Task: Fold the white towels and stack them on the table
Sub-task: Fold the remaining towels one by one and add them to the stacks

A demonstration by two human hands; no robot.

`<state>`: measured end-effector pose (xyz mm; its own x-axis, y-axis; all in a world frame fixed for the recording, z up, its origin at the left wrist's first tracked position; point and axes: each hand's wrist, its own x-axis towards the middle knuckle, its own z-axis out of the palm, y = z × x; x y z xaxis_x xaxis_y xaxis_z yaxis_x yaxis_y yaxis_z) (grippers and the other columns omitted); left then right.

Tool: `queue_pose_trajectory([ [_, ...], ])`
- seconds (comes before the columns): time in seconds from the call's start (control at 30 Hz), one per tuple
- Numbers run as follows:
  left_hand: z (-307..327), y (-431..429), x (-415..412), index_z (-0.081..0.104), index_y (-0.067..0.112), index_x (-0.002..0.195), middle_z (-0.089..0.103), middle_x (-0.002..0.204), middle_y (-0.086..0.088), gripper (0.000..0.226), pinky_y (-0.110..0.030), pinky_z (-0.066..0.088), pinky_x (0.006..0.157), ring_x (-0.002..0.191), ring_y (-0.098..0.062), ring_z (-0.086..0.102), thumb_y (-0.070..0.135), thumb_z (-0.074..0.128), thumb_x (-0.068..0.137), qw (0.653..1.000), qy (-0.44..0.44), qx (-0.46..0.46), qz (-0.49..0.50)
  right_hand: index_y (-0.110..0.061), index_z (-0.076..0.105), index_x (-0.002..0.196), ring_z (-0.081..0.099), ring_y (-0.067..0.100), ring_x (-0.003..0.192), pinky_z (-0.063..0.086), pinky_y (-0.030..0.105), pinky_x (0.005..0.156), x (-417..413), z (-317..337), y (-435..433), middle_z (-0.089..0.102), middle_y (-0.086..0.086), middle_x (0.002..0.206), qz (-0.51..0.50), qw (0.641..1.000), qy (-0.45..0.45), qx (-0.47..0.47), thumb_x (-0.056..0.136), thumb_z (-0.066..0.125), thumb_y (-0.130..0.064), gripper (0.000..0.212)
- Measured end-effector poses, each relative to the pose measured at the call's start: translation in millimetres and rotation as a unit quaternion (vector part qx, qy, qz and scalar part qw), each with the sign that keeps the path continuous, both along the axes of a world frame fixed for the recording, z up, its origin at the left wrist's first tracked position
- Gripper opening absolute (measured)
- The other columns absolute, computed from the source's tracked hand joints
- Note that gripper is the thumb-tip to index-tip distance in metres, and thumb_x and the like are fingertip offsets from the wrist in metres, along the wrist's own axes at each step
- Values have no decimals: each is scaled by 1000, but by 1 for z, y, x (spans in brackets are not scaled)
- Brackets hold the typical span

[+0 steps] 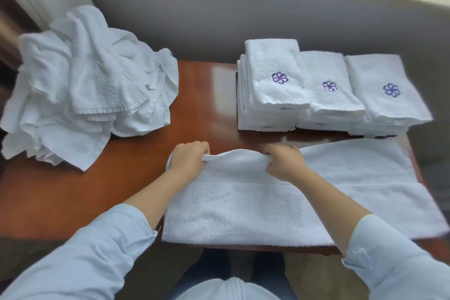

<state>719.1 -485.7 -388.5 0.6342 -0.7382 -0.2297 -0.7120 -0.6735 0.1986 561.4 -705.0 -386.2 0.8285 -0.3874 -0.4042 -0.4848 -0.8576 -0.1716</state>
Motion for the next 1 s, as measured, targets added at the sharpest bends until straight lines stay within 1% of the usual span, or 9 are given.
queue_pose_trajectory([
  [0.07,8,6,1,50,27,84,61,87,7,13,-31,30,63,74,-19,54,20,59,90,1000,5,-16,-2,-23,61,113,57,24,103,37,32,79,-8,7,1,62,-3,108,-13,999,-44,-12,77,54,-11,39],
  [0.2,21,21,-9,50,27,81,58,80,9,15,-30,25,56,67,-16,49,23,61,90,999,9,-41,3,-20,57,93,55,24,89,29,30,61,-20,21,7,57,-3,94,-19,996,-88,-30,77,53,-9,20],
  [0.3,27,30,-24,50,28,82,59,81,9,16,-30,27,56,67,-16,49,23,63,90,999,8,-54,4,-24,47,80,47,21,80,24,29,51,-32,27,15,47,-7,84,-12,995,-93,-20,76,53,-8,18],
  [0.5,32,57,-67,49,29,81,57,79,10,19,-27,28,55,66,-15,47,26,66,90,998,-33,-54,28,-28,45,76,50,20,76,30,28,53,-64,30,29,47,-9,82,-1,993,-116,22,75,53,-6,23],
  [0.63,32,74,-100,50,30,88,64,97,8,16,-27,34,65,81,-17,56,30,65,92,998,-49,4,29,-29,48,79,50,17,76,27,25,51,-91,22,47,48,-11,87,6,992,-118,42,78,54,-6,24],
  [0.7,27,83,-113,55,29,97,62,107,6,9,-27,36,71,94,-18,57,24,61,93,997,-43,58,37,-31,51,84,51,17,81,29,25,53,-106,13,58,48,-12,91,2,994,-93,59,80,54,-7,24],
  [0.83,9,95,-146,48,24,130,47,127,-1,41,-30,38,76,114,-21,48,12,52,91,983,30,170,57,-27,59,123,49,18,113,47,32,82,-140,-10,78,49,-6,121,46,992,4,116,87,57,-19,36],
  [0.9,4,94,-159,43,19,133,42,130,-3,46,-31,42,78,118,-22,44,21,55,89,983,24,170,63,-26,57,130,45,19,120,47,35,91,-152,-15,84,50,-5,127,41,992,-26,116,91,57,-24,39],
  [1.0,-1,87,-171,33,22,145,35,140,-5,62,-35,46,90,127,-24,38,35,57,89,993,24,100,55,-25,54,136,43,19,127,39,34,101,-161,-15,84,50,-5,135,32,993,-95,59,92,56,-26,44],
])
